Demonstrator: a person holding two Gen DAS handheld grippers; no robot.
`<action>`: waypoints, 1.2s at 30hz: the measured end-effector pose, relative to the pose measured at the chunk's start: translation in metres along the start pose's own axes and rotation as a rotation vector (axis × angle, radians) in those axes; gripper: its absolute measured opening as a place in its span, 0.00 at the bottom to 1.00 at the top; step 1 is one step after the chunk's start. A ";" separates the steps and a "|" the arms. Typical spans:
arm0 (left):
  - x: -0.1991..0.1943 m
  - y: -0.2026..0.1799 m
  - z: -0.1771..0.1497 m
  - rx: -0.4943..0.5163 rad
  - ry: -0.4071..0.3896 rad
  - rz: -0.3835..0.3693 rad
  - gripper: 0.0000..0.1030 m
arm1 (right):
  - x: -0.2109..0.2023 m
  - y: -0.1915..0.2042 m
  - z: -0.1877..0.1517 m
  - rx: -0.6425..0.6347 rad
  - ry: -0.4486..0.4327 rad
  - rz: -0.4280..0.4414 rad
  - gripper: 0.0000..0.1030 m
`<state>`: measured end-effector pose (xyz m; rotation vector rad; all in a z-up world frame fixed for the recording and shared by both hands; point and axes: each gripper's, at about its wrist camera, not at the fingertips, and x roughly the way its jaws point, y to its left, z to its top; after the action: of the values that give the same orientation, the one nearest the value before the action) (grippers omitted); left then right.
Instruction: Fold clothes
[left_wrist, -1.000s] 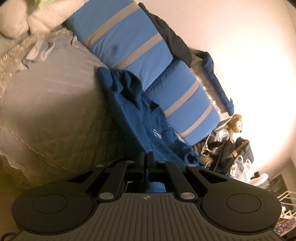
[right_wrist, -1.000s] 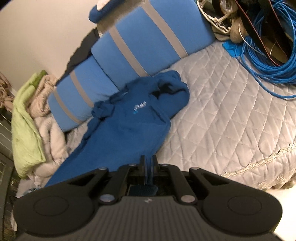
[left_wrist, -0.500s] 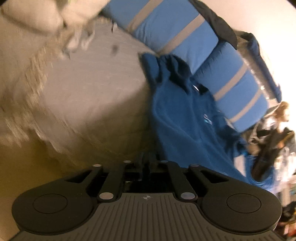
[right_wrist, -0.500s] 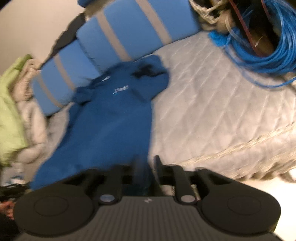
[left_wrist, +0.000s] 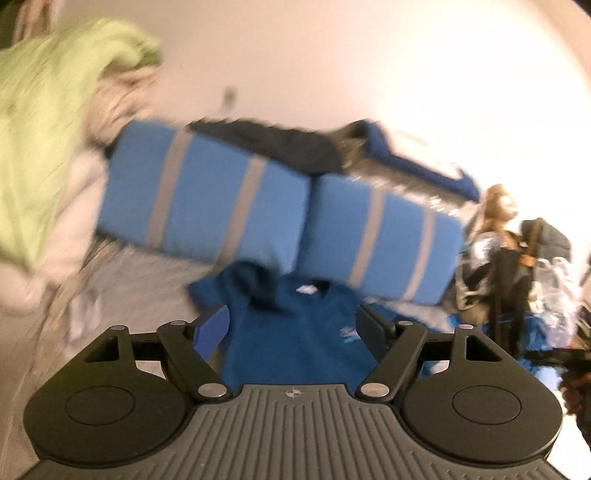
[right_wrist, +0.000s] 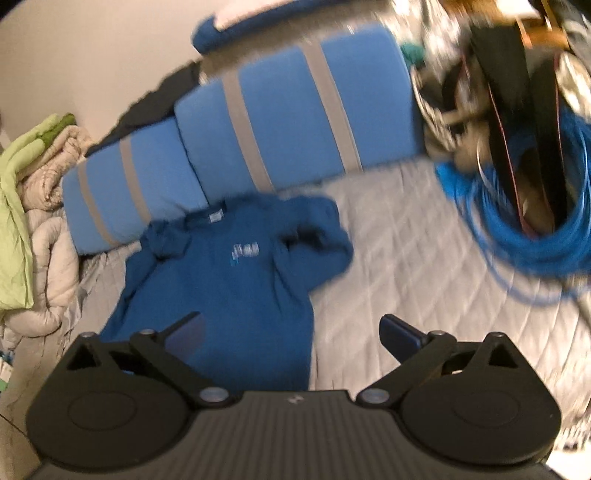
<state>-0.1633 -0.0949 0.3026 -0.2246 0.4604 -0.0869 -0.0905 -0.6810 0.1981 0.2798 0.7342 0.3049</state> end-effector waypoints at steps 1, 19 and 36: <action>-0.001 -0.007 0.004 0.013 0.002 -0.024 0.73 | -0.007 0.006 0.009 -0.015 -0.019 0.001 1.00; -0.037 -0.103 0.127 0.243 -0.062 -0.131 0.77 | -0.188 0.050 0.196 -0.241 -0.455 -0.040 1.00; 0.123 -0.114 0.039 0.237 -0.138 -0.099 0.85 | -0.055 -0.012 0.151 -0.143 -0.465 -0.066 1.00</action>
<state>-0.0399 -0.2143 0.3108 -0.0199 0.2984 -0.2200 -0.0228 -0.7332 0.3340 0.1797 0.2609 0.2166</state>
